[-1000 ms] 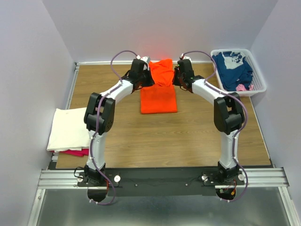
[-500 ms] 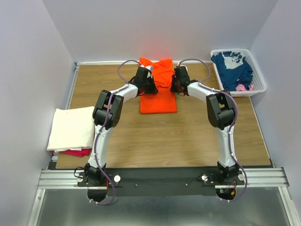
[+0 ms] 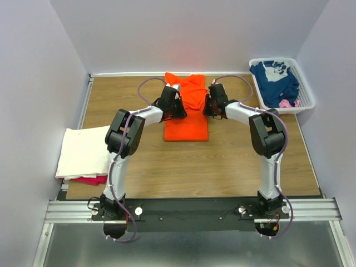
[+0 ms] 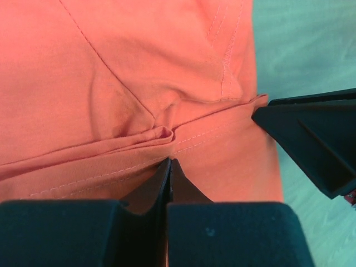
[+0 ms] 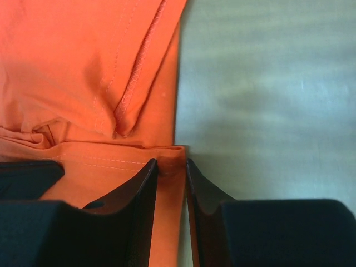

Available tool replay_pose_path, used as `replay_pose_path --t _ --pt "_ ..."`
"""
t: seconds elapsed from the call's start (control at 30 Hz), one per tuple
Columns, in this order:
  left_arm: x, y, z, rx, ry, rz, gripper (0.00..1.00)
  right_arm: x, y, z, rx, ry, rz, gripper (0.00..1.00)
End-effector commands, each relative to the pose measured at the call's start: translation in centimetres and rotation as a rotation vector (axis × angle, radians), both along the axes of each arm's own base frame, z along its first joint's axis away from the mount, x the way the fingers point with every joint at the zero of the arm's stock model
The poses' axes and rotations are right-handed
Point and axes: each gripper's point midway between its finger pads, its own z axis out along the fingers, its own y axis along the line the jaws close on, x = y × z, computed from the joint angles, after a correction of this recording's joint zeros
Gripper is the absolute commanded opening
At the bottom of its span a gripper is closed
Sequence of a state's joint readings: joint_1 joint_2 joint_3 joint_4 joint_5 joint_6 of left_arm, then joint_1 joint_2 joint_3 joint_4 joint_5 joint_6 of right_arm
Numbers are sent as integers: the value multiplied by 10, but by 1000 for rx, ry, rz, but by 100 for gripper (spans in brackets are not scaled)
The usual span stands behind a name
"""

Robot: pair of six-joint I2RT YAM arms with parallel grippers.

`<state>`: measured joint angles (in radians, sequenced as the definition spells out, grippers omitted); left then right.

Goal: Fold and stack the t-shirts
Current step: Fold the tshirt

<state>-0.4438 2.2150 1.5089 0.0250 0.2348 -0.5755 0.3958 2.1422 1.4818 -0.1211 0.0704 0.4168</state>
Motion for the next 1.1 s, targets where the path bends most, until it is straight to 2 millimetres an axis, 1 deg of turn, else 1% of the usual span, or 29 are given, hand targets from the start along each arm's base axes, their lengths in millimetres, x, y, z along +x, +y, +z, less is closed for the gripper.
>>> replay_pose_path --t 0.0,0.03,0.07,0.1,0.13,0.17,0.2,0.23,0.27,0.3,0.33,0.37,0.4,0.43,0.5,0.53,0.57,0.63,0.67,0.73,0.77,0.8,0.87,0.9,0.93,0.97,1.0,1.03,1.07 --pt "-48 6 -26 77 97 -12 7 -30 -6 9 22 46 -5 34" --pt "-52 4 -18 65 82 -16 7 -39 -8 9 27 57 -3 34" --pt "-72 3 -29 79 116 -31 7 -43 -9 12 32 55 -3 34" --pt "-78 0 -27 71 107 -39 7 -49 -11 12 34 63 -3 34" --pt "-83 -5 -17 52 90 -39 7 -58 -13 15 39 66 -4 34" --pt "-99 0 -28 62 119 -43 7 -63 -14 15 42 73 -2 34" --pt "-111 -6 -29 54 131 -48 7 -68 -16 16 43 76 -6 34" --pt "-115 -10 -19 30 109 -49 7 -73 -15 17 45 75 -1 34" --pt "-133 -4 -31 40 143 -50 7 -82 -17 19 46 79 -1 34" --pt "-143 -6 -29 28 147 -52 7 -87 -18 20 47 80 2 34" --pt "-151 -14 -25 -2 139 -50 7 -92 -19 20 46 84 3 34" --pt "-158 -15 -19 -20 135 -50 7 -97 -19 20 46 86 6 34" --pt "-173 -10 -28 -11 163 -51 7 -106 -22 22 44 87 10 34" --pt "-180 -15 -20 -32 144 -62 7 -111 -22 23 46 88 11 34" --pt "-191 -12 -17 -57 152 -49 7 -121 -27 26 43 83 8 34" --pt "-197 -9 -23 -54 172 -45 7 -123 -29 28 45 77 6 34" --pt "-197 -9 -14 -74 157 -45 7 -126 -31 30 41 73 1 34" --pt "-197 -8 -6 -86 140 -44 8 -127 -36 38 33 46 -12 36" --pt "-195 -10 4 -99 119 -51 9 -126 -36 41 35 38 -13 36" --pt "-187 -17 23 -119 75 -71 11 -121 -36 50 36 12 -18 37" --pt "-184 -16 30 -117 64 -71 13 -115 -34 59 43 -8 -15 37" --pt "-173 -18 43 -120 27 -70 13 -111 -32 63 45 -17 -13 37" --pt "-162 -15 53 -108 6 -58 14 -97 -27 70 45 -40 -14 37" --pt "-150 -12 63 -117 -16 -48 14 -92 -26 72 45 -47 -17 38" --pt "-144 -10 66 -107 -33 -46 14 -85 -25 72 38 -52 -21 37" --pt "-139 -5 65 -90 -28 -31 14 -73 -20 74 38 -61 -21 37" --pt "-121 5 74 -86 -51 12 15 -66 -19 72 28 -66 -29 37" --pt "-113 11 71 -80 -39 29 15 -59 -16 74 28 -74 -28 37" --pt "-99 14 80 -94 -56 47 15 -46 -12 72 24 -81 -32 37"
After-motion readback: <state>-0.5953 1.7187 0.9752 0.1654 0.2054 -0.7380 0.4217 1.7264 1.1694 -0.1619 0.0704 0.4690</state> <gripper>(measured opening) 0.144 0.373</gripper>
